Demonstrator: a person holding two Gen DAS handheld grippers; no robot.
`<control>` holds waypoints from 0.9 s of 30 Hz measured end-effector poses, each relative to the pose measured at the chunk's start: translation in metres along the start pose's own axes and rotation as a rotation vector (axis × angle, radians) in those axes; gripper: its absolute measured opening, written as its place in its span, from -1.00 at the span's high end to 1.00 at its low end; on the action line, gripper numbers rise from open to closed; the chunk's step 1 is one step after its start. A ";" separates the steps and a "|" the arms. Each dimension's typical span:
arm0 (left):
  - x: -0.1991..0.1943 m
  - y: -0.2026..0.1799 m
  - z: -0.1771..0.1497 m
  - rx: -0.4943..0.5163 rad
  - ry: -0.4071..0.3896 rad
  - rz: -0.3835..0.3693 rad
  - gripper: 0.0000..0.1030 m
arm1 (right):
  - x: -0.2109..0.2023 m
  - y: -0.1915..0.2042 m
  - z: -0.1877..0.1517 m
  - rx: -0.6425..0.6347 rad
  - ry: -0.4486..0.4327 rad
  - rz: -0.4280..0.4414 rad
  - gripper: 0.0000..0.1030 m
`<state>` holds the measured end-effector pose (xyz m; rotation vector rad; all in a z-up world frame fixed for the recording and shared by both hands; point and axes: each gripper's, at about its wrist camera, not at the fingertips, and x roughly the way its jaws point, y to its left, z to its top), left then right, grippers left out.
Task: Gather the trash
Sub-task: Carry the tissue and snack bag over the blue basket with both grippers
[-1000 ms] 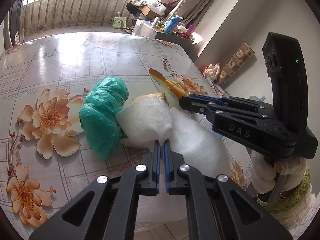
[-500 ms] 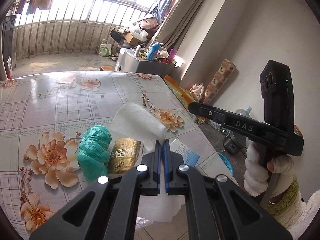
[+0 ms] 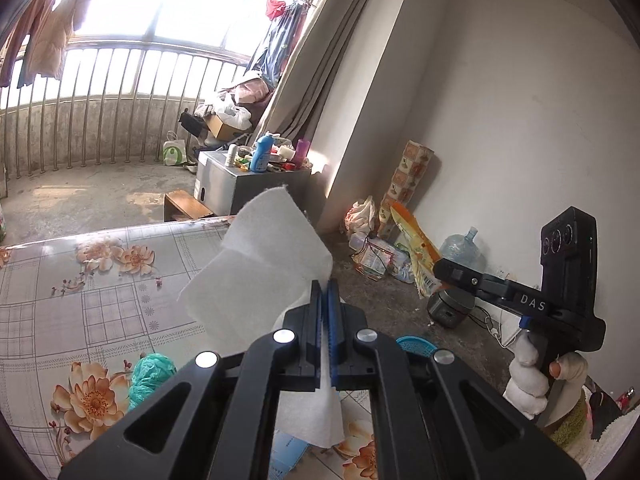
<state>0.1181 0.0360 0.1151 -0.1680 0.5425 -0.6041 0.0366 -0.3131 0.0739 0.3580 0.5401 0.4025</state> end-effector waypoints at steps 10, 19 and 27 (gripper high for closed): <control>0.064 -0.072 0.023 0.069 0.081 -0.164 0.96 | -0.055 -0.073 -0.014 0.179 -0.093 -0.086 0.88; 0.158 -0.165 0.017 0.181 0.239 -0.301 0.96 | -0.101 -0.144 -0.036 0.368 -0.183 -0.200 0.88; 0.265 -0.244 -0.017 0.261 0.422 -0.365 0.96 | -0.122 -0.224 -0.073 0.616 -0.232 -0.242 0.88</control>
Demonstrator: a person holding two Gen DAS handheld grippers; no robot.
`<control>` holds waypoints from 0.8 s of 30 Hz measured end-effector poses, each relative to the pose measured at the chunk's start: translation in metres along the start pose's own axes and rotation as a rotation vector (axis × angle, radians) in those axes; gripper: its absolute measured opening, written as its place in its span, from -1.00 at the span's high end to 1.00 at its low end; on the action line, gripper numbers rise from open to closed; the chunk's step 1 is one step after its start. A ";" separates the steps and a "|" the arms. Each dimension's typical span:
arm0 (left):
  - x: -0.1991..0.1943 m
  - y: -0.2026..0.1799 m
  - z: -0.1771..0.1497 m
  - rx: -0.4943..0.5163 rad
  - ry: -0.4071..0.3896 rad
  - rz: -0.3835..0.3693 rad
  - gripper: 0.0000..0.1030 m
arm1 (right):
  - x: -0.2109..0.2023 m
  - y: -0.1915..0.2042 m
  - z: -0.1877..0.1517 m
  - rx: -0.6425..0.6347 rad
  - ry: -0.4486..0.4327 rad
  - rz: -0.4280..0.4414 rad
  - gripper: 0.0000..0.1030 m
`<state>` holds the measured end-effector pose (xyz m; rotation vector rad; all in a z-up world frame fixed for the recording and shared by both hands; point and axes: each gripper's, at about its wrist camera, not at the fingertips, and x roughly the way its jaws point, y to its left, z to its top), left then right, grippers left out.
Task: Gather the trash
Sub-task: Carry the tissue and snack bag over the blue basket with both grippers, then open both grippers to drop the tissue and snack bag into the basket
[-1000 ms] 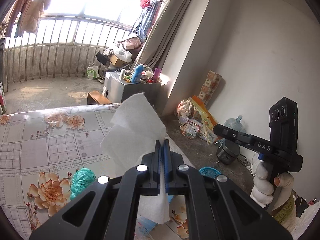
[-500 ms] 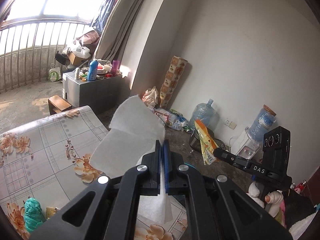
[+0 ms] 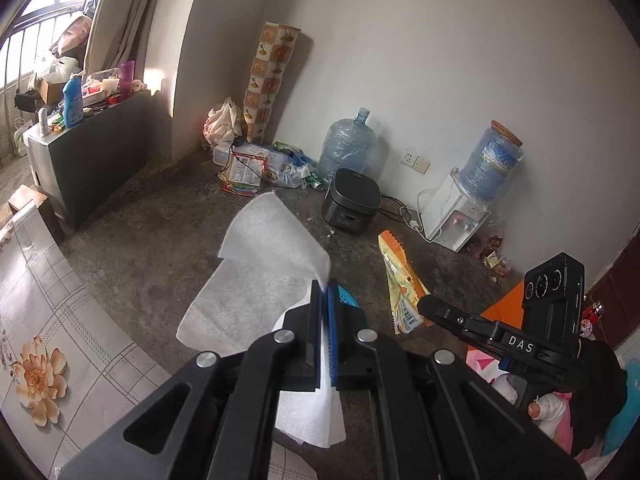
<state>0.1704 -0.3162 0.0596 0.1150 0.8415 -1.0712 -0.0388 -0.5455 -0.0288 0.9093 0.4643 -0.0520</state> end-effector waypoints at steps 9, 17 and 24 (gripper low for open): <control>0.150 -0.021 0.020 0.043 0.169 -0.017 0.96 | 0.017 -0.111 0.014 0.308 -0.014 -0.088 0.88; 0.275 -0.039 0.021 0.101 0.298 -0.021 0.96 | 0.036 -0.180 0.015 0.484 -0.024 -0.122 0.87; 0.344 -0.038 0.000 0.091 0.431 0.017 -0.05 | 0.069 -0.230 0.012 0.574 0.024 -0.151 0.58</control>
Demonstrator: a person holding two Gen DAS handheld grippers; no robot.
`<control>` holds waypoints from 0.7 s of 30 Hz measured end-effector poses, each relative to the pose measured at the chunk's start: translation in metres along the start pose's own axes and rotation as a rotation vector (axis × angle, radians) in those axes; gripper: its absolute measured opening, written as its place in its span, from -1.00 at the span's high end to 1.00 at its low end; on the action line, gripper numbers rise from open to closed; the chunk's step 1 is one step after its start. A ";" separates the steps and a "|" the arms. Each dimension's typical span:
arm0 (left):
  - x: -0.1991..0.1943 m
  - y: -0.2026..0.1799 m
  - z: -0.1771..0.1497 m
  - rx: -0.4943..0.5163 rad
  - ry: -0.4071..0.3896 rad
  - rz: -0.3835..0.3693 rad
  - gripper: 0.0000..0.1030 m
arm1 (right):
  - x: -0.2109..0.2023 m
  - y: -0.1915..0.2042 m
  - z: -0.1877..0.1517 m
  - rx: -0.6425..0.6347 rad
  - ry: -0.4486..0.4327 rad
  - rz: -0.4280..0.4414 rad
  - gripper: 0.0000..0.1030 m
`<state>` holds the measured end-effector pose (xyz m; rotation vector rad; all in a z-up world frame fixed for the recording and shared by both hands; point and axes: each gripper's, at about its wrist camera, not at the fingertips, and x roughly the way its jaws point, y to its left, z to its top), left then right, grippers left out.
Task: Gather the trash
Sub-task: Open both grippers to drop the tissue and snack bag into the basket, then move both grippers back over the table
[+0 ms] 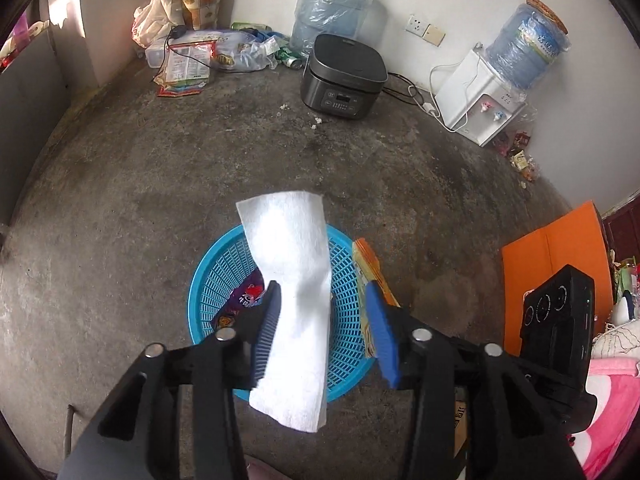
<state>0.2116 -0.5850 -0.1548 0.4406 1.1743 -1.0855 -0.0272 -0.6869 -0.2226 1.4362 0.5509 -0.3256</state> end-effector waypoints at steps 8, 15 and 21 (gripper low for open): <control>-0.032 0.005 -0.001 -0.013 -0.063 0.012 -0.16 | 0.019 -0.025 -0.001 0.006 0.051 -0.143 0.12; -0.122 0.002 -0.003 0.026 -0.207 0.009 -0.27 | -0.014 -0.003 -0.006 -0.049 -0.026 -0.118 0.08; -0.236 0.017 -0.041 0.022 -0.406 0.057 -0.48 | -0.048 0.069 -0.033 -0.321 -0.120 -0.135 -0.16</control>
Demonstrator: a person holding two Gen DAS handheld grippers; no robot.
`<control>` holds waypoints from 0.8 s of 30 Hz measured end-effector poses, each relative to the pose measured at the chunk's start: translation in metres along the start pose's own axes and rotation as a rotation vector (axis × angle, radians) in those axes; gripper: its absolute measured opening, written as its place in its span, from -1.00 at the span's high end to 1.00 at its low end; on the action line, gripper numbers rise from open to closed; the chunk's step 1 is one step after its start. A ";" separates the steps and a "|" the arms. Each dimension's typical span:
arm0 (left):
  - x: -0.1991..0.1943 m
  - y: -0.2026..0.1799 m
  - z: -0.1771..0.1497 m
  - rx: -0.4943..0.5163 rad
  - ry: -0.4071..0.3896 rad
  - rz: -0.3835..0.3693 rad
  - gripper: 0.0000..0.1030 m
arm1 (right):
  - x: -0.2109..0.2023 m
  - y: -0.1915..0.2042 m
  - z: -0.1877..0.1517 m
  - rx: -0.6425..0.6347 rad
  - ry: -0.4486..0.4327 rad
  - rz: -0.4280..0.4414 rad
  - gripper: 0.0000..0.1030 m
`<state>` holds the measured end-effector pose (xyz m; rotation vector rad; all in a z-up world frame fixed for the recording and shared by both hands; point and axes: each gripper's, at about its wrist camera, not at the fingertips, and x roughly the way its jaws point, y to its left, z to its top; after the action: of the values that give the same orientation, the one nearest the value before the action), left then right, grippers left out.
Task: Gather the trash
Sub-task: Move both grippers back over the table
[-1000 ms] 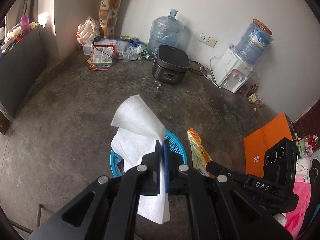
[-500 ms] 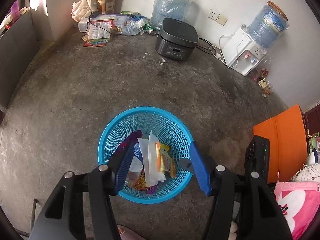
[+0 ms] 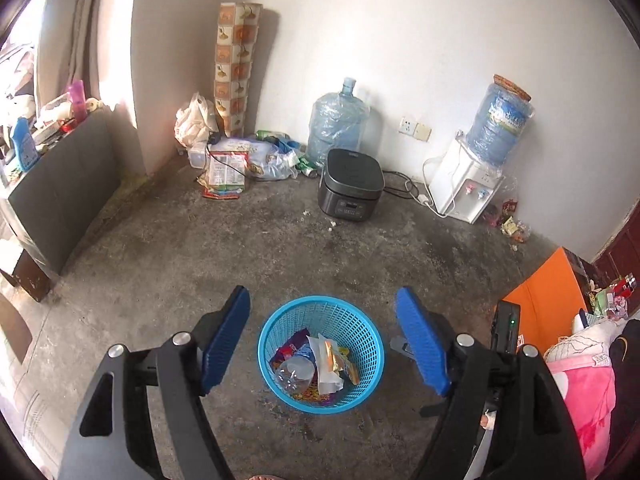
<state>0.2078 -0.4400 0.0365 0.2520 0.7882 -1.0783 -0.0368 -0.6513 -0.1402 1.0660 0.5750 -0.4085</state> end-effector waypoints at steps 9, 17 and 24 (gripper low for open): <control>-0.220 0.061 -0.074 -0.121 -0.268 0.255 -0.73 | -0.059 0.137 -0.061 -0.543 -0.154 -0.016 -0.86; -0.385 0.109 -0.200 -0.314 -0.390 0.648 -0.81 | -0.083 0.208 -0.137 -0.819 -0.163 0.098 -0.86; -0.425 0.120 -0.311 -0.505 -0.312 0.685 -0.80 | -0.079 0.255 -0.202 -0.898 0.110 0.321 -0.86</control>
<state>0.0707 0.0800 0.0851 -0.0803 0.5977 -0.2431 -0.0013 -0.3563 0.0132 0.2978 0.5835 0.1979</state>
